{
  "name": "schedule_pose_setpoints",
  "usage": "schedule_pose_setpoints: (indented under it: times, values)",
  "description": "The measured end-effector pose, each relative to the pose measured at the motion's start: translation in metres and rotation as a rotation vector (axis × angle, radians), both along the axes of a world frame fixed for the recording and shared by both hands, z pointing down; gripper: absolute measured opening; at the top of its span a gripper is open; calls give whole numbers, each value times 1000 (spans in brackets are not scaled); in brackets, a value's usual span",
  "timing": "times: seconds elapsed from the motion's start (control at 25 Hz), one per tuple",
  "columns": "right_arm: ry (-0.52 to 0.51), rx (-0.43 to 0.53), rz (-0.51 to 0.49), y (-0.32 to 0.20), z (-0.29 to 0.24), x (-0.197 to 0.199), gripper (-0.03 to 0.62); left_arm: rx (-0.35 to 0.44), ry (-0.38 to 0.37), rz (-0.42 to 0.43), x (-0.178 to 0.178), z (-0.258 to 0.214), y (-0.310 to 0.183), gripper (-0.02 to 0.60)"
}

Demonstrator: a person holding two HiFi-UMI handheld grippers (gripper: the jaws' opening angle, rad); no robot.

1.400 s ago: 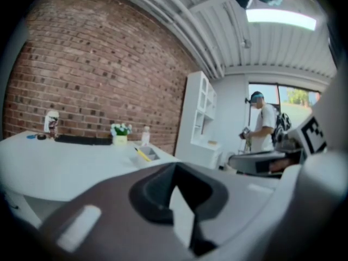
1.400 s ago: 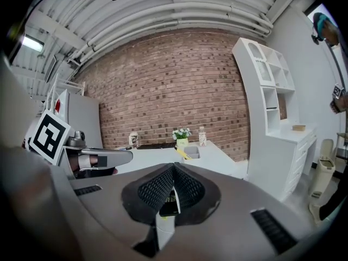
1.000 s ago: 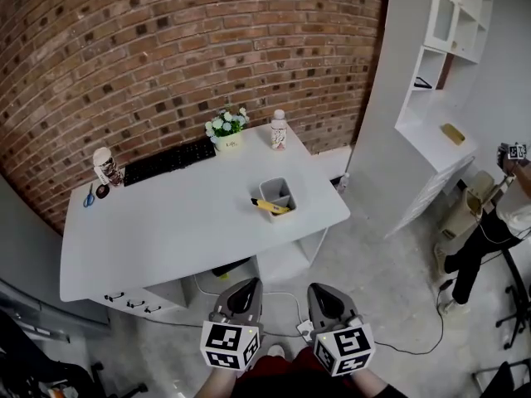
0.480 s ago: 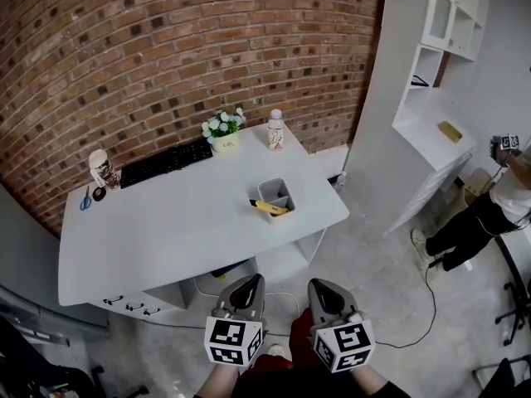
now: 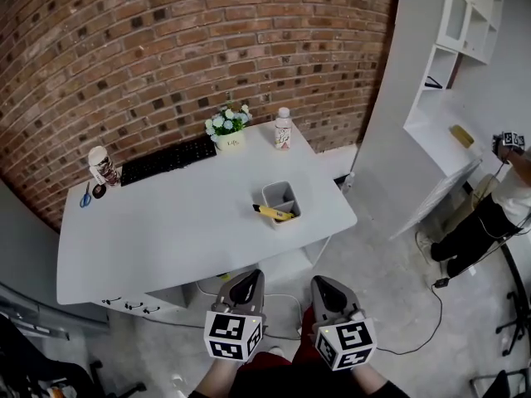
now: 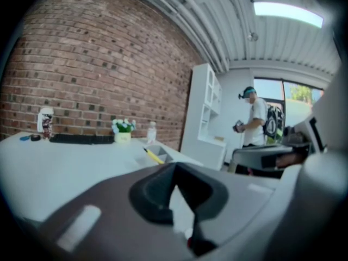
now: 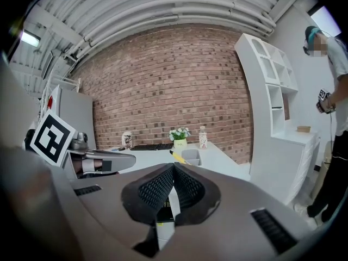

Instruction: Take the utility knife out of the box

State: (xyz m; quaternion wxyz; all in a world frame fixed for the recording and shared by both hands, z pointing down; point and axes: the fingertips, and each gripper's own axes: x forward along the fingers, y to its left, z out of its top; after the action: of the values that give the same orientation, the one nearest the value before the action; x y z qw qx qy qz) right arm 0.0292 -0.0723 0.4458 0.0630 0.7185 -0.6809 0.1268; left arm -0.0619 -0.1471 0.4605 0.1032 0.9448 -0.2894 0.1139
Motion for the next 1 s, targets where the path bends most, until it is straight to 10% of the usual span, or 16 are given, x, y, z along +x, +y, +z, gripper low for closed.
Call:
schedule_pose_setpoints:
  times: [1.0]
  values:
    - [-51,-64,-173,-115,26,103,8,-152,-67,-209,73,44,-99,95]
